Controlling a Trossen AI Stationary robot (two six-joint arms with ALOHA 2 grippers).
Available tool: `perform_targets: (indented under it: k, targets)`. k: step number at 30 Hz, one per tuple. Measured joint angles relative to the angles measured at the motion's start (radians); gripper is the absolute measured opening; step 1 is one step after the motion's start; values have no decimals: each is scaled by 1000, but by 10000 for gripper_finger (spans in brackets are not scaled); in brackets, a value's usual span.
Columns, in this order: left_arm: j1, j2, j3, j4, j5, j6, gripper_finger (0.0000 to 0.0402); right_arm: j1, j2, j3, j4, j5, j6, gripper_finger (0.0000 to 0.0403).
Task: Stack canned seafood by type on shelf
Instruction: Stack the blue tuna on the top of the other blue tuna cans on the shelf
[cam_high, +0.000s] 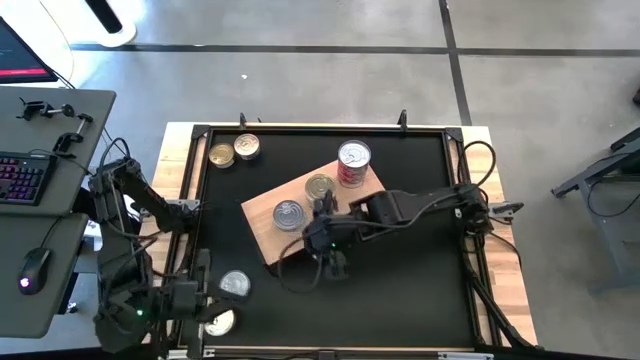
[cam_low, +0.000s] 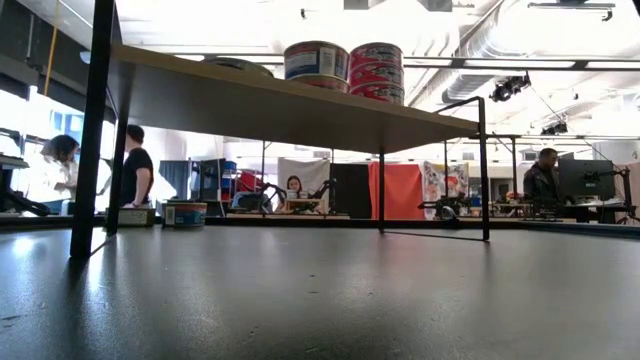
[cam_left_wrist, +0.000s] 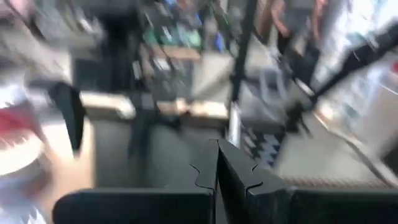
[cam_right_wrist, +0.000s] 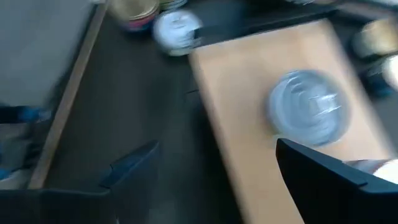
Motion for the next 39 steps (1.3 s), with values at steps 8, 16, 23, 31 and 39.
perform_targets:
  k: [8, 16, 23, 31, 39]
  targets:
    - [0, 51, 0, -346, 175, -424, 0, 91, -2, -165, 2, -26, 233, 307]
    - [51, 83, 0, -347, 405, -377, 0, 205, -1, -444, 44, -190, 401, 307]
    - [109, 83, 0, -316, 608, -235, 0, 287, -77, -630, 164, -242, 604, 307]
    - [127, 64, -108, -5, 660, -191, 0, 357, -324, -858, 188, -88, 863, 307]
    - [114, 92, -379, 420, 653, -602, 0, 380, -616, -1101, 210, 108, 1021, 307]
